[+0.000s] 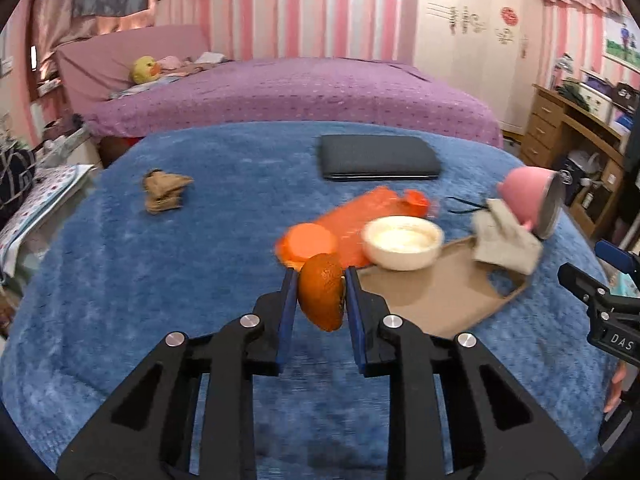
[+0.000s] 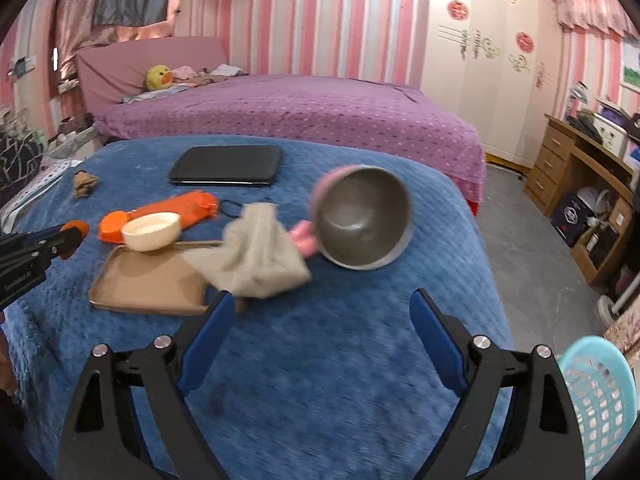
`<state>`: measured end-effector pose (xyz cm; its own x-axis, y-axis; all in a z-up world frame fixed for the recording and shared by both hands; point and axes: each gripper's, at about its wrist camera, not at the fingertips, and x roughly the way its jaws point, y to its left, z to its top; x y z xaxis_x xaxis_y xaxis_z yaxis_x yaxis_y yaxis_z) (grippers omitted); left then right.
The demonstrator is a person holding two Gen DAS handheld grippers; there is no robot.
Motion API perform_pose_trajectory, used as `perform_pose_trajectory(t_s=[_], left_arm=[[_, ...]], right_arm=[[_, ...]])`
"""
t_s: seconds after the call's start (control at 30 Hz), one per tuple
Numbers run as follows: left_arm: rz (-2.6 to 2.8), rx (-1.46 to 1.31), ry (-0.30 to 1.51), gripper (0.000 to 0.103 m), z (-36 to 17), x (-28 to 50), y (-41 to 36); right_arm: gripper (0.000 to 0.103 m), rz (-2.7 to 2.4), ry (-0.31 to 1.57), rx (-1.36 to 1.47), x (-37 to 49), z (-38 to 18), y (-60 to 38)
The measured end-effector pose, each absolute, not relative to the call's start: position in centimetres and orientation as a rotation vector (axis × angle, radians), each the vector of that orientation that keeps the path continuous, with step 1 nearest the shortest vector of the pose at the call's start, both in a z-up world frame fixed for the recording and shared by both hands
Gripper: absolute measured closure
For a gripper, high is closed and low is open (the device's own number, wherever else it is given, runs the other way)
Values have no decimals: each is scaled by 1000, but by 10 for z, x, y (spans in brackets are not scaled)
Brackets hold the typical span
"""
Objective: Collect trash
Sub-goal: 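Grasp the beige cloth with the right tool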
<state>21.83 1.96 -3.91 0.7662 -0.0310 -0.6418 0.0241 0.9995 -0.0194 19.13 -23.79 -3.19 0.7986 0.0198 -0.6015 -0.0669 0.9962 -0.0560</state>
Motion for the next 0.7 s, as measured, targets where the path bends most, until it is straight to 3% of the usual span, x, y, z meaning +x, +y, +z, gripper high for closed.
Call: perform_pose_trajectory(t_s=[0.23, 0.37, 0.5, 0.57, 0.63, 0.7], left_arm=[[57, -20, 725, 80, -49, 225, 59], [80, -65, 747, 80, -51, 229, 76], [84, -78, 741, 80, -50, 229, 82], [82, -76, 740, 80, -50, 230, 80], [80, -70, 739, 80, -49, 229, 78], [77, -65, 736, 80, -47, 228, 77]], right_arm=[[17, 72, 679, -102, 214, -43, -204], [24, 82, 684, -104, 226, -42, -200], [43, 89, 733, -137, 239, -51, -190], [47, 92, 751, -140, 241, -55, -189], [59, 105, 750, -125, 241, -53, -191], [77, 129, 757, -117, 239, -53, -193]])
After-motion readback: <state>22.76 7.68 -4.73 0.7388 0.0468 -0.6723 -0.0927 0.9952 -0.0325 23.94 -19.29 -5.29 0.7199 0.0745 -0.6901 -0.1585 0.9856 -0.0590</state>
